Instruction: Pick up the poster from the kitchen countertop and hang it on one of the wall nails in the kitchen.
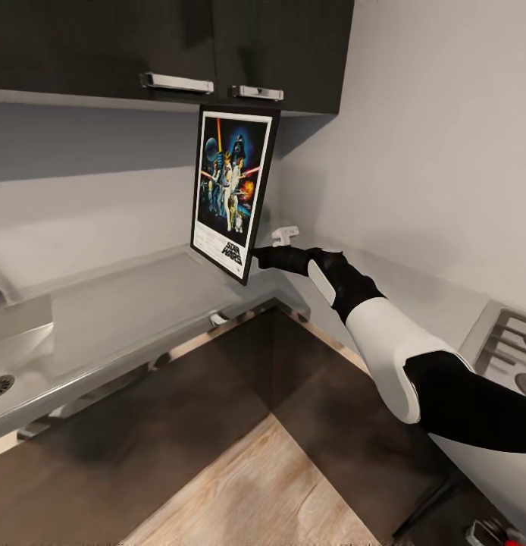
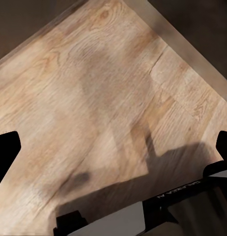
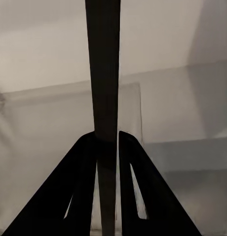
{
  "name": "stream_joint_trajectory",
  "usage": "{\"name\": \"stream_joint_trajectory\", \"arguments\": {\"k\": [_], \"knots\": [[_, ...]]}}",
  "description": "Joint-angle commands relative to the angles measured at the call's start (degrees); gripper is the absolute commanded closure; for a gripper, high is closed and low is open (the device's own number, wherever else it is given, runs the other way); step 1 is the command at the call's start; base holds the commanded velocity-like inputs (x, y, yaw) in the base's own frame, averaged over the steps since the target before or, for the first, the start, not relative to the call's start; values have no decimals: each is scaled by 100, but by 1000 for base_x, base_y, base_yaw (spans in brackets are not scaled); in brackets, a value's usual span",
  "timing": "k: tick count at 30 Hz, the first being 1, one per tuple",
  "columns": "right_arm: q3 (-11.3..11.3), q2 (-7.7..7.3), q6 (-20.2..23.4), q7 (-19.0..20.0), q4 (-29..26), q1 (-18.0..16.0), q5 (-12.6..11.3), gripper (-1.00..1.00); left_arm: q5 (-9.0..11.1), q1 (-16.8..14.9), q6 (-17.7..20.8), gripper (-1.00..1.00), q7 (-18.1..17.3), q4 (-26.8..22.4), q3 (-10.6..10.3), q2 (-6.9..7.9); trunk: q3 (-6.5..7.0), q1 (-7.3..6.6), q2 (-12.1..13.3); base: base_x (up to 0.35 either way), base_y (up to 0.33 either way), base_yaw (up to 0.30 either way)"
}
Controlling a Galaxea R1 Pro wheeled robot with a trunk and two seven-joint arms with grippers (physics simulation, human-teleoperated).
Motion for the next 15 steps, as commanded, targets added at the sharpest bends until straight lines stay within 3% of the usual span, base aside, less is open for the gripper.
{"name": "stream_joint_trajectory", "arguments": {"k": [1, 15], "knots": [[-7, 0, 64, -1, -25, -6, -220, 100, -27, 1, -22, -100, -20, -7, 20, -3, -3, -2, -4, -185, 0, 0], [-7, 0, 64, -1, -21, -6, -220, 100, -30, 1, -20, -100, -19, -7, 20, -3, -3, -2, -4, -163, 0, 0]]}}
